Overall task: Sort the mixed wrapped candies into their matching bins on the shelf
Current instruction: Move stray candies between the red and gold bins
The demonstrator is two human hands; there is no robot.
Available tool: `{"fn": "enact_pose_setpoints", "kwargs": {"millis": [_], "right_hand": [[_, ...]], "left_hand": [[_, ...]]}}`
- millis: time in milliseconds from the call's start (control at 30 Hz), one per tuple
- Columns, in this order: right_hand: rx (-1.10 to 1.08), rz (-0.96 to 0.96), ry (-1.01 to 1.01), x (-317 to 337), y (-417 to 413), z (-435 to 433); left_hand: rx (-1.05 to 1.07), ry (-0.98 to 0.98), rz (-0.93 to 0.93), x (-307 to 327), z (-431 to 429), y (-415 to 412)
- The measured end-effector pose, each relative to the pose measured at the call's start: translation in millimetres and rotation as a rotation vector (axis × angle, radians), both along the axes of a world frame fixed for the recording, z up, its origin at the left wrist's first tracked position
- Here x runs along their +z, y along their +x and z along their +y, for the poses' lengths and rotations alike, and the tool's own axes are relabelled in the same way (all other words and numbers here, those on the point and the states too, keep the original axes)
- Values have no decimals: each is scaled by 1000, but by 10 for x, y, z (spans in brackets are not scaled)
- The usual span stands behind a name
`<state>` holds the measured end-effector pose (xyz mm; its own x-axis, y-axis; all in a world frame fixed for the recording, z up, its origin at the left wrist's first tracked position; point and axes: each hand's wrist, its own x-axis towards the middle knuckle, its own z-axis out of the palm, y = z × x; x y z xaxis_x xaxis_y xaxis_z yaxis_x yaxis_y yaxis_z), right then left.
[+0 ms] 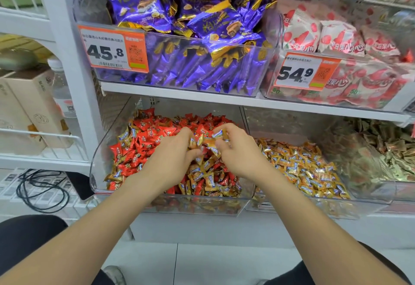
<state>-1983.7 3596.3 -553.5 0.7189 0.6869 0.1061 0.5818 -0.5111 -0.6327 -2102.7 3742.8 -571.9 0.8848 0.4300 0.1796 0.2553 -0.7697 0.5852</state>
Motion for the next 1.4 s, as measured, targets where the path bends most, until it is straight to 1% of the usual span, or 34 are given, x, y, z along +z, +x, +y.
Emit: {"fn": "enact_pose_setpoints", "kwargs": {"millis": [133, 267, 367, 467, 533, 600, 700, 733, 800, 933, 967, 1067, 1100, 1200, 1300, 1367, 1400], "right_hand": [[-91, 58, 55, 29, 34, 11], [-135, 116, 164, 67, -3, 14], [-109, 124, 155, 97, -38, -16], [-31, 217, 129, 77, -35, -21], [18, 211, 92, 72, -36, -34], [46, 108, 38, 78, -37, -77], [93, -251, -99, 52, -33, -124], [106, -328, -145, 46, -32, -135], [136, -405, -233, 54, -42, -146], [115, -627, -392, 122, -89, -156], [123, -664, -423, 127, -89, -149], [181, -680, -559, 96, -64, -108], [194, -700, -608, 71, -56, -91], [219, -776, -628, -46, -51, -29], [224, -798, -651, -130, -40, 29], [241, -786, -642, -157, 9, 48], [255, -776, -633, -170, 42, 49]], "left_hand": [[-45, -83, -13, 71, 40, 6], [-14, -310, 33, 109, 57, 1], [17, -473, 55, 169, 15, -6], [63, -547, 30, 184, 20, -1], [101, -603, 25, 187, 34, 0], [129, -685, 23, 209, 36, -2], [158, -741, 14, 279, 33, -26], [149, -729, 16, 287, 40, -33], [112, -701, 25, 270, 46, -48], [24, -639, 20, 200, 26, -42], [-2, -569, 27, 186, 21, -41], [-99, -135, 71, 140, 19, -34], [-113, -34, 90, 121, 5, -34], [-133, 122, 164, 11, -9, -31], [-133, 317, 313, -57, -16, -5], [-115, 375, 337, -81, -28, 8], [-103, 382, 314, -102, -34, 7]]}}
